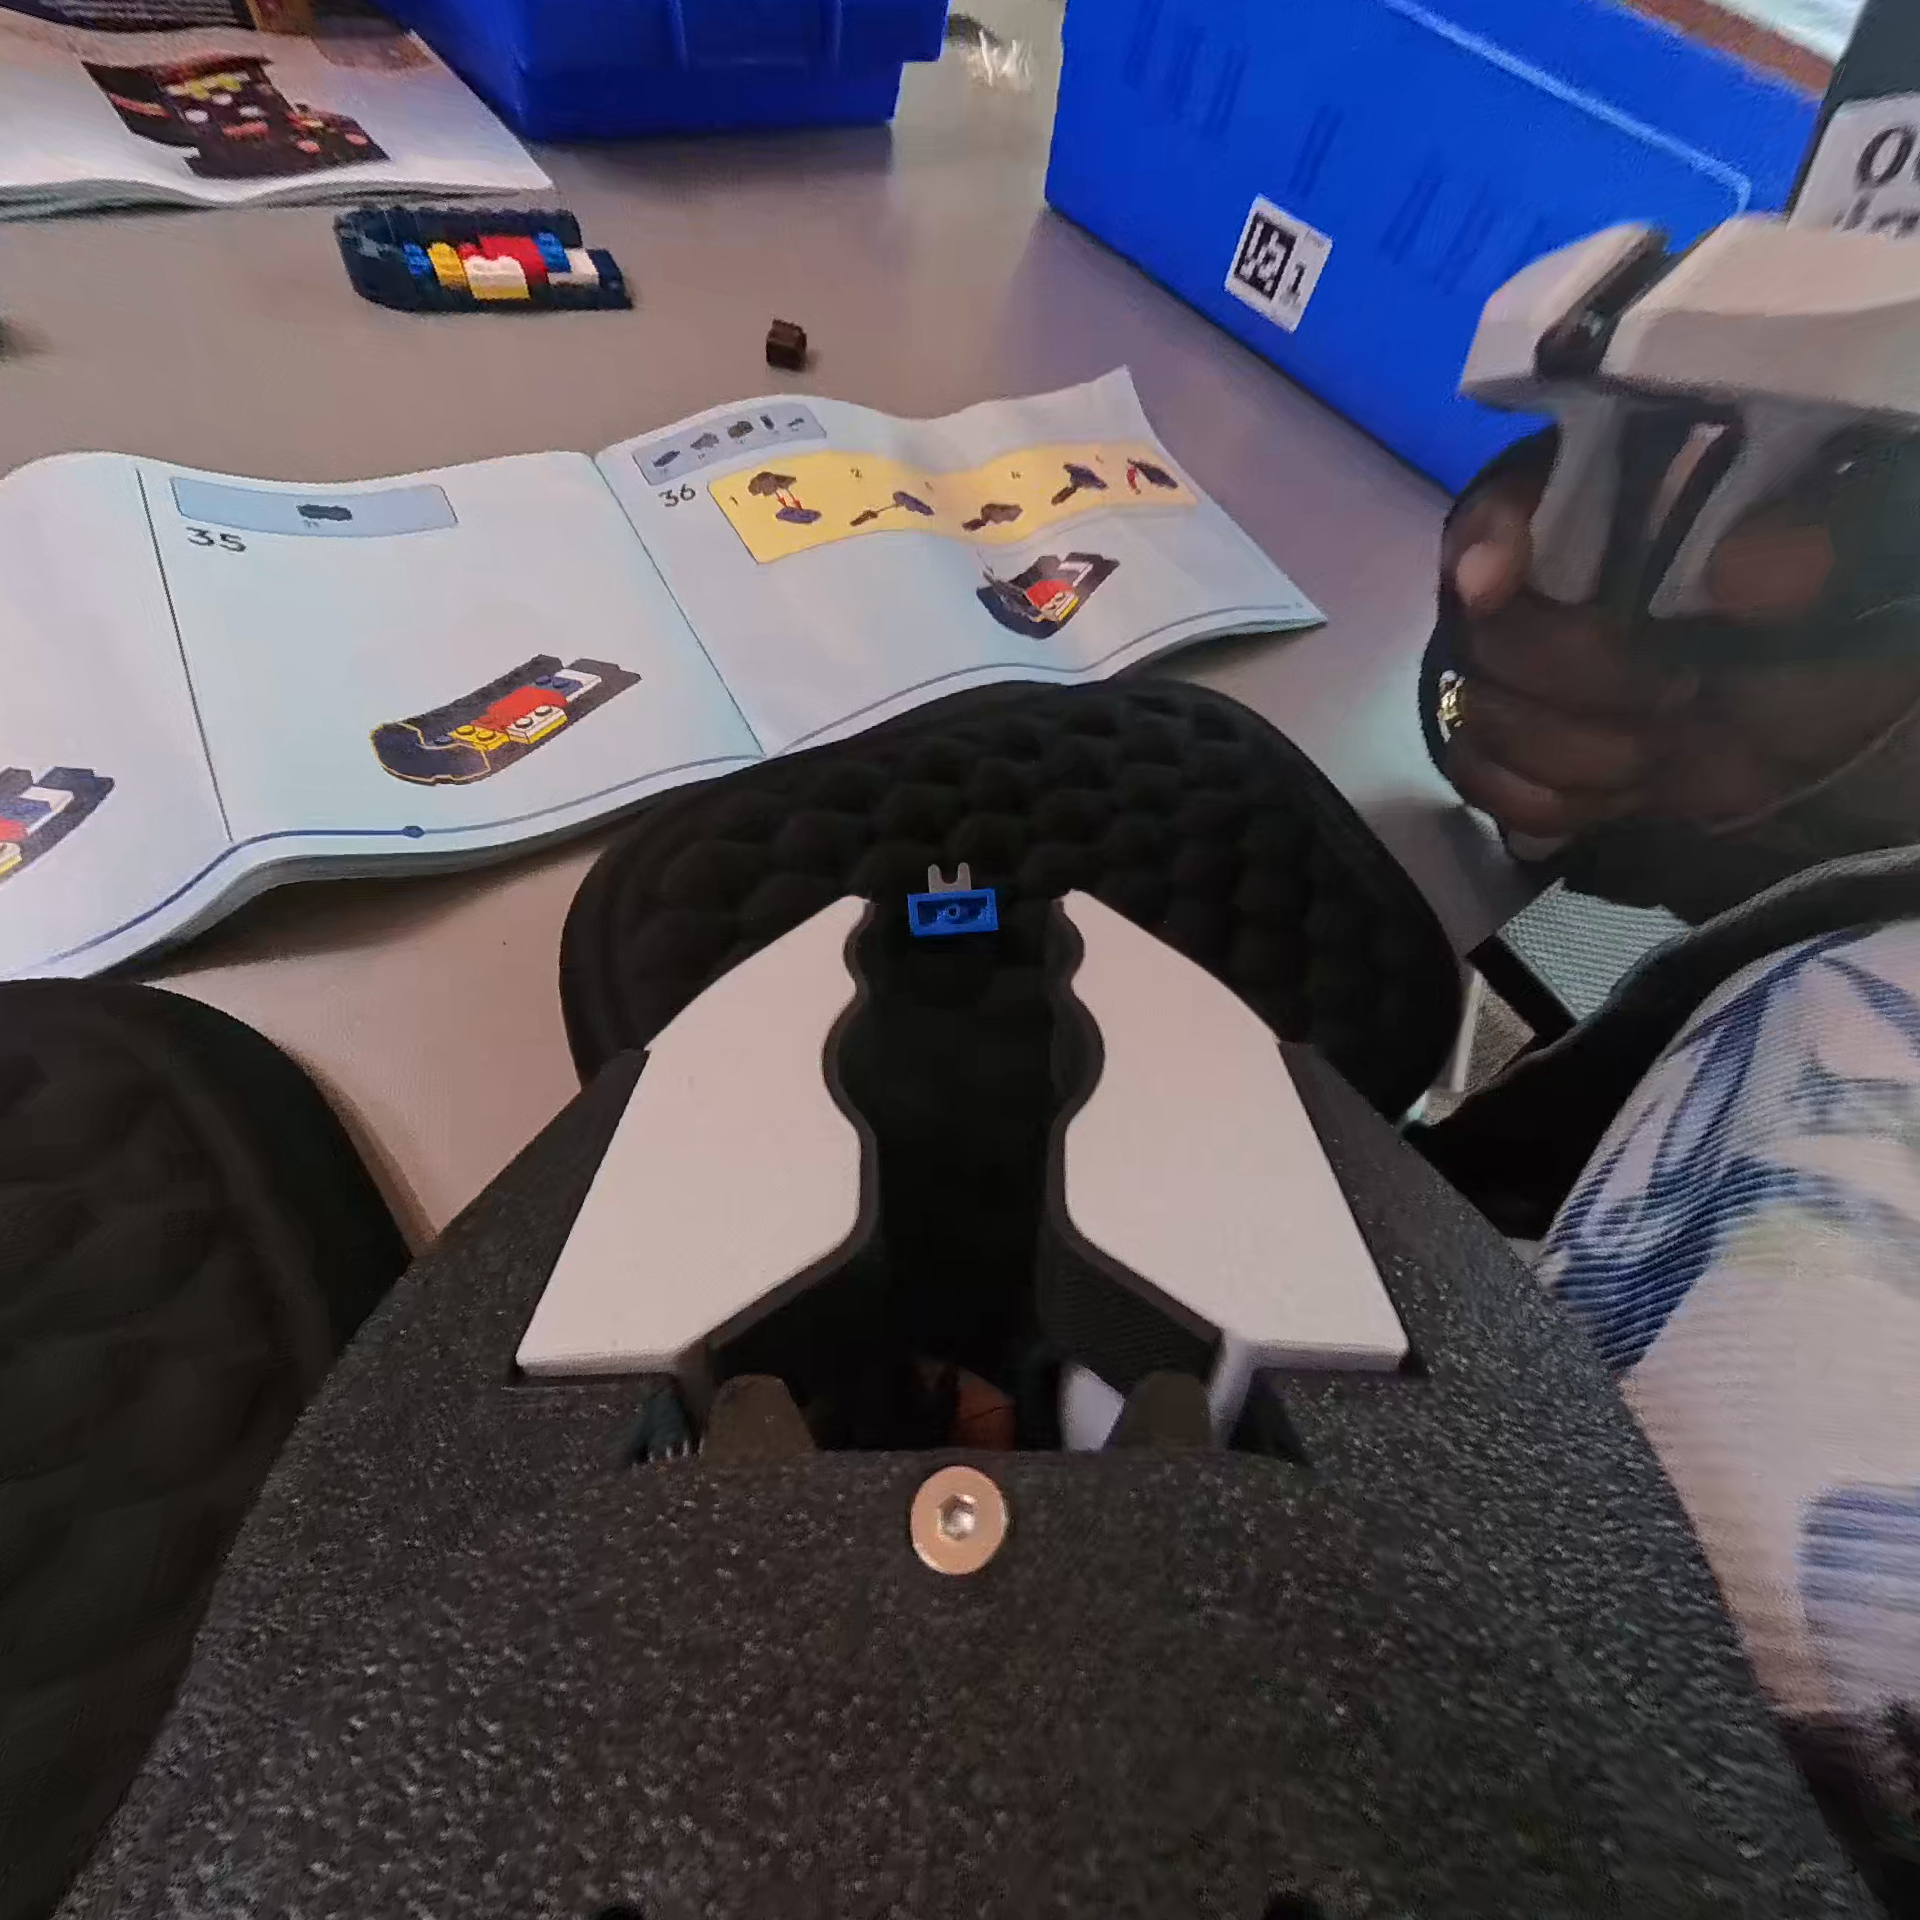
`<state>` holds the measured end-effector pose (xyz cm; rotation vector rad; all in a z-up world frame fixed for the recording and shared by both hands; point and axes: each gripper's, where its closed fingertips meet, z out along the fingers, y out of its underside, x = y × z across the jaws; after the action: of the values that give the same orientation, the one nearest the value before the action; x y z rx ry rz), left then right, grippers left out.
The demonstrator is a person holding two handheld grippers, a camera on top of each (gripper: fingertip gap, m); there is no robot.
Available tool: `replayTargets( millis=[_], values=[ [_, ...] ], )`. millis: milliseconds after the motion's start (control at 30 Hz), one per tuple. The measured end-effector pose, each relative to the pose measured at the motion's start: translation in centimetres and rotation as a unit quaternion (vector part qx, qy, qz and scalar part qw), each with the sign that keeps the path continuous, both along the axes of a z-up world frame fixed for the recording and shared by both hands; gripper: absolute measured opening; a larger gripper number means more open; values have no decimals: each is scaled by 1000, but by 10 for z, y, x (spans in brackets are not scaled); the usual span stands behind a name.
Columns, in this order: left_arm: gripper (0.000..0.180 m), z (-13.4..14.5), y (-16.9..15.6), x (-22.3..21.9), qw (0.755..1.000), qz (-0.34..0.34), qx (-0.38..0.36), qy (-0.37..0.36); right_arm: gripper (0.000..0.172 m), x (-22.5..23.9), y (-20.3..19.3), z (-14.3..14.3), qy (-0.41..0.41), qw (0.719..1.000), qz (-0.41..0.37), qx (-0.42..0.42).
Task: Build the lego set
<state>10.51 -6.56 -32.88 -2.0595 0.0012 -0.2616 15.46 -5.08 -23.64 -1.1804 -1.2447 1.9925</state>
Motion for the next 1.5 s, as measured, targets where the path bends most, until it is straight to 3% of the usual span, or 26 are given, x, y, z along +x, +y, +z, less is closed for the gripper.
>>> replayTargets(
  millis=[400, 500, 600, 733, 833, 967, 1267, 1500],
  values=[
    [17, -12, 8, 1, 994, -2, -7, 107, 3, 2, 7, -2, 9, 999, 37, -20],
    [17, -10, 8, 4, 994, -29, 6, 101, 2, 0, 4, -4, 3, 999, 44, -11],
    [17, -2, 3, 10, 992, -106, 25, 63, 2, -4, 2, -9, -15, 999, 48, 10],
    [17, 4, -10, -20, 978, -194, -5, 72, 3, -19, -6, -24, -78, 992, 60, 74],
    [16, 12, -17, -23, 969, -242, -23, -28, 2, -40, -15, -39, -153, 982, 63, 93],
    [16, 8, -23, -21, 960, -274, -43, -42, 3, -62, -25, -56, -231, 971, 52, 40],
    [17, -2, -29, -14, 945, -313, -75, -51, 3, -62, -36, -77, -327, 942, 64, -42],
    [17, 0, -29, -13, 945, -316, -65, -59, 3, -64, -40, -83, -352, 931, 73, -67]
  ],
)
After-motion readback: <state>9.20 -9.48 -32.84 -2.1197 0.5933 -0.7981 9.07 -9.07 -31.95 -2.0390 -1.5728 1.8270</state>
